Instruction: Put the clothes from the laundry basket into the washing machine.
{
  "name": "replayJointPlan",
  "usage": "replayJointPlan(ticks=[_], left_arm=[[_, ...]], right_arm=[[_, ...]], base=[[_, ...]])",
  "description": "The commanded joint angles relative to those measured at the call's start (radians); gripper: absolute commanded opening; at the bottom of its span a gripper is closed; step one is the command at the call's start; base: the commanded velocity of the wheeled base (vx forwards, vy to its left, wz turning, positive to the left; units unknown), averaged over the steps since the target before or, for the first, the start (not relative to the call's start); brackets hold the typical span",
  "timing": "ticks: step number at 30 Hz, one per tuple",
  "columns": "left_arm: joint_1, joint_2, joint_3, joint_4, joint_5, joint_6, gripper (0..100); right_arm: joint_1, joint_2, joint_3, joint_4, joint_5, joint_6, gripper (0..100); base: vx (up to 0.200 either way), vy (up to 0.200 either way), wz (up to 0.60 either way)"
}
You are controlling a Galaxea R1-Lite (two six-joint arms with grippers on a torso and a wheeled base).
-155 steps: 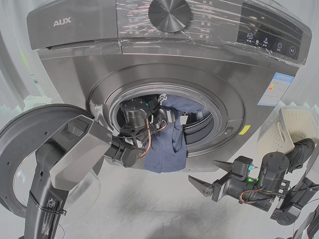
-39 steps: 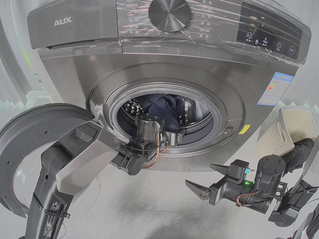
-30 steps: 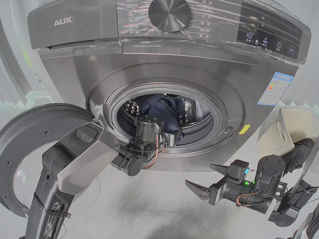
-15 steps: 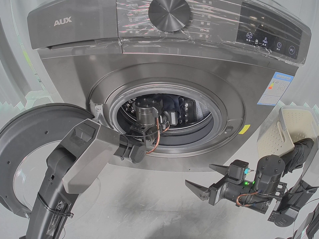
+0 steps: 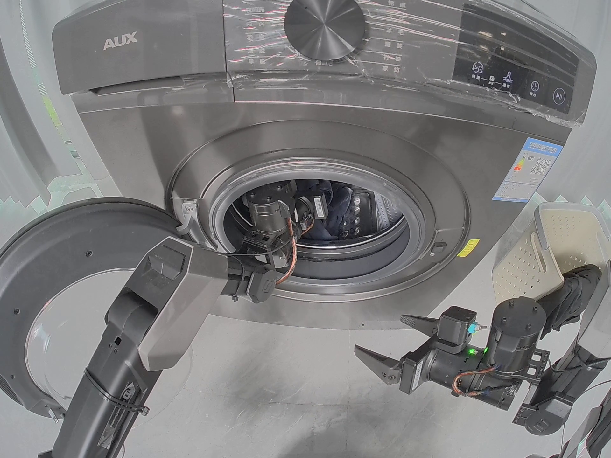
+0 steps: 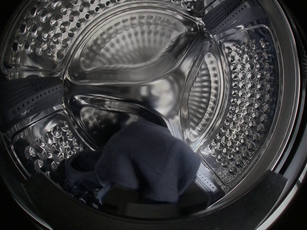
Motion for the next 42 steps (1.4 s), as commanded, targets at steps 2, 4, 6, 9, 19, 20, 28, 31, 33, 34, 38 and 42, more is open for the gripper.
replayJointPlan(ticks=[2,4,6,9,19,20,28,31,33,34,38,42], left_arm=[[-0.002,0.009,-0.001,-0.003,0.0,-0.015,100],[-0.007,0.0,0.013,-0.003,0.001,-0.032,100],[-0.011,-0.005,0.015,-0.002,0.007,-0.032,100],[-0.021,-0.019,0.038,-0.005,0.011,-0.032,100],[-0.111,-0.146,0.375,-0.115,-0.002,-0.021,100],[-0.111,-0.146,0.375,-0.115,-0.002,-0.021,100],[-0.168,-0.29,0.73,-0.29,-0.04,0.08,100],[-0.169,-0.31,0.797,-0.322,-0.057,0.092,100],[-0.16,-0.31,0.809,-0.322,-0.055,0.092,100],[-0.154,-0.306,0.808,-0.318,-0.055,0.092,100],[-0.1,-0.266,0.762,-0.295,-0.055,0.091,100],[-0.079,-0.241,0.725,-0.276,-0.057,0.091,100]], right_arm=[[0.0,0.0,0.0,-0.001,0.0,0.0,100],[0.0,0.0,0.0,-0.001,0.0,0.0,100],[0.0,0.0,0.0,-0.001,0.0,0.0,100],[0.0,0.0,0.001,-0.001,0.0,0.0,100],[0.0,-0.006,0.017,-0.001,-0.002,0.0,100],[0.0,-0.006,0.017,-0.001,-0.002,0.0,100],[0.0,-0.021,0.07,-0.001,0.012,-0.005,100],[0.0,-0.021,0.077,-0.001,0.025,-0.006,100],[0.0,-0.021,0.077,-0.001,0.025,-0.006,100],[0.002,-0.021,0.077,-0.001,0.025,-0.006,100],[0.014,-0.02,0.077,-0.001,0.025,-0.005,100],[0.014,-0.015,0.077,-0.001,0.025,-0.005,100]], base=[[0.0,0.0,0.0],[0.0,0.0,0.0],[0.0,0.0,0.0],[0.0,0.0,0.0],[0.0,0.0,0.0],[0.0,0.0,0.0],[0.0,0.0,0.0],[0.0,0.0,0.0],[0.0,0.0,0.0],[0.0,0.0,0.0],[0.0,0.0,0.0],[0.0,0.0,0.0]])
